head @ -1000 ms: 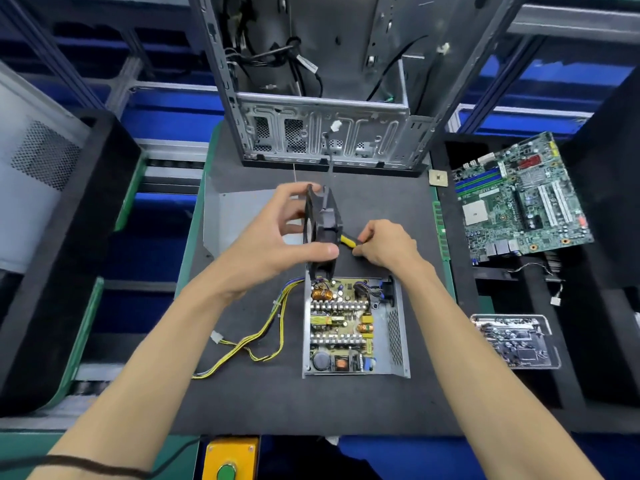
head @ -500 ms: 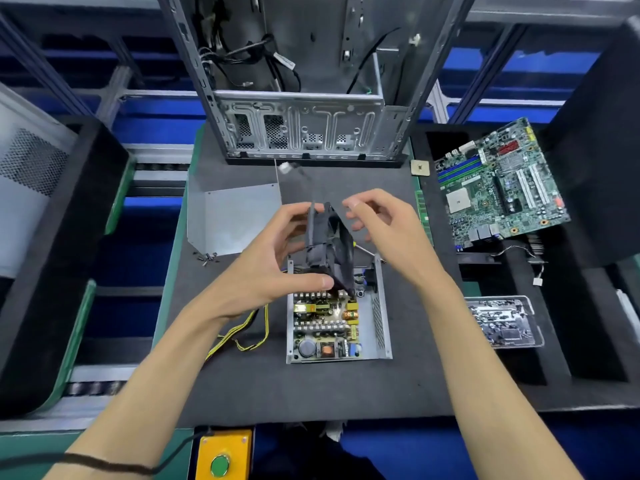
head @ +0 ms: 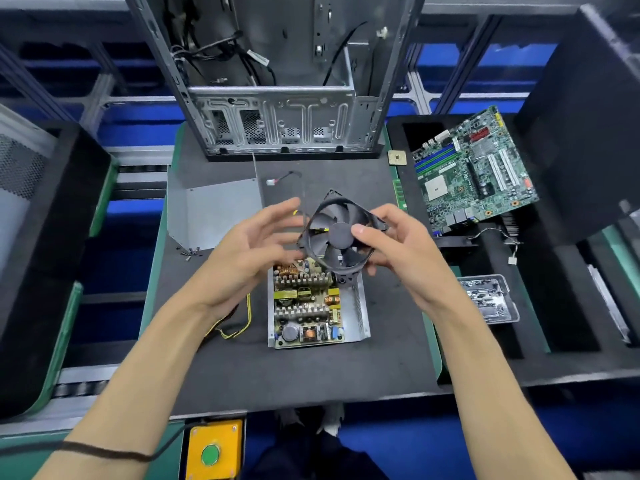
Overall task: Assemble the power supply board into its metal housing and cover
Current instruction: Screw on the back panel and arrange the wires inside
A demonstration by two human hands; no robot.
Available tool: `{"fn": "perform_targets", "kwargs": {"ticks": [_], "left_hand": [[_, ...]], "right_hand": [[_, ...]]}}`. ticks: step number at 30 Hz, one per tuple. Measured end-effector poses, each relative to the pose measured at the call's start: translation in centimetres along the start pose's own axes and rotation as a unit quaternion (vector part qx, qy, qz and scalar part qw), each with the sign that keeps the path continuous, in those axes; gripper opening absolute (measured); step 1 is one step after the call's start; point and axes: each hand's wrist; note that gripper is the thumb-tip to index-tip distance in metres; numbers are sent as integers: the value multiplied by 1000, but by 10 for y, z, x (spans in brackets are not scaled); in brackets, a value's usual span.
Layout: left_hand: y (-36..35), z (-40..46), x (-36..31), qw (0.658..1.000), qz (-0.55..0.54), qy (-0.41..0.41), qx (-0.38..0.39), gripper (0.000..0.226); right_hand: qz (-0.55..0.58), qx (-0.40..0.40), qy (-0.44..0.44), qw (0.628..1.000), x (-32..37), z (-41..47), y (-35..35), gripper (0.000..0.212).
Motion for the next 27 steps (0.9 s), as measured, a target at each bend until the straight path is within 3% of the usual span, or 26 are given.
{"fn": "perform_targets", "kwargs": {"ticks": [3, 10, 16, 22, 27], "left_hand": [[-2, 2, -3, 999, 7, -3, -44, 36], [-23, 17, -13, 984, 113, -77, -117, 5], [-32, 27, -34, 975, 68, -115, -179, 6], [-40, 31, -54, 974, 31, -142, -173, 6], [-42, 34, -53, 979, 46, -135, -145, 7]], "right_hand": [[-27, -21, 34, 999, -4, -6, 3, 24], [-39, -64, 103, 992, -3, -14, -7, 26], [15, -49, 100, 994, 11, -17, -8, 24], [-29, -11, 114, 993, 10, -14, -3, 16], [-100, 50, 117, 987, 14, -12, -2, 69]]}}
Point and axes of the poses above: each hand's wrist, its own z-axis towards the middle knuckle, its own y-axis out of the back of the hand, x = y × z, and after that the axes turned 9 degrees about -x, right-handed
